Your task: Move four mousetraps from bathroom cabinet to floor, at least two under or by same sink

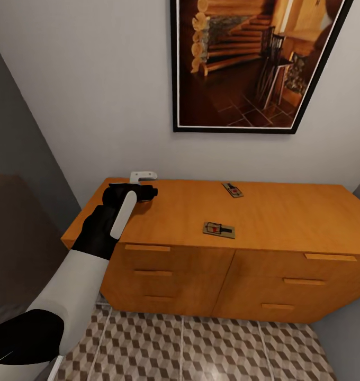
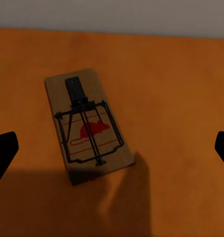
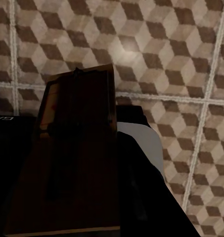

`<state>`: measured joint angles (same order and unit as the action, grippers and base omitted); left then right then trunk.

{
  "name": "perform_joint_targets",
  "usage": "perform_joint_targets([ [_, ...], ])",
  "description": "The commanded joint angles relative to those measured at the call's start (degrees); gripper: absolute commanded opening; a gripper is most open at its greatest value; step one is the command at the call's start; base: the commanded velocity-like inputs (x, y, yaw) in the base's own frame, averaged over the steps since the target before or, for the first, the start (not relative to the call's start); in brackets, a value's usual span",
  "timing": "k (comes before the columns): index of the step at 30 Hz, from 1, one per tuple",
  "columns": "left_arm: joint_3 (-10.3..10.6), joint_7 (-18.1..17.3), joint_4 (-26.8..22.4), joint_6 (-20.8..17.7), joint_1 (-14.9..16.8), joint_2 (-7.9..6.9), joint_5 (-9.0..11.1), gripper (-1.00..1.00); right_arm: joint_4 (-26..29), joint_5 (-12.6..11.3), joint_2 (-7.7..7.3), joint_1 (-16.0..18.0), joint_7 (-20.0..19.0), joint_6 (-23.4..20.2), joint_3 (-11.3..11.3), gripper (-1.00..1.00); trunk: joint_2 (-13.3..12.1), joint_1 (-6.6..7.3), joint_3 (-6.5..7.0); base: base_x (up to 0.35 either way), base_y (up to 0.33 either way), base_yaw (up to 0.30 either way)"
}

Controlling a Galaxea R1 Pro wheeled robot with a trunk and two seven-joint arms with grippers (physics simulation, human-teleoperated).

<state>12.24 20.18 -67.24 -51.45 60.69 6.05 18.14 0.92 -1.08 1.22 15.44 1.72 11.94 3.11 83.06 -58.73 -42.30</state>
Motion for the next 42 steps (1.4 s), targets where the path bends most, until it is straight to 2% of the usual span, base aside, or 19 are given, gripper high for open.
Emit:
perform_joint_targets([
  [1,0.1,0.6,-0.1,-0.1,0.0,0.00,0.6,1.00,-0.1,-0.1,0.01,0.0,0.1,0.2,0.3,-1.00,0.0,0.00,-0.05,0.007,0.000,0.000],
  [22,0.1,0.6,0.0,-0.1,0.0,0.01,0.6,1.00,-0.1,-0.1,0.01,0.0,0.1,0.2,0.3,-1.00,0.0,0.00,-0.30,0.065,0.000,0.000],
  [42,0.0,0.7,0.1,-0.1,-0.4,-0.07,0.6,1.00,-0.1,-0.1,0.10,0.0,0.1,0.2,0.3,-1.00,0.0,0.00,-1.87,0.000,0.000,0.000],
])
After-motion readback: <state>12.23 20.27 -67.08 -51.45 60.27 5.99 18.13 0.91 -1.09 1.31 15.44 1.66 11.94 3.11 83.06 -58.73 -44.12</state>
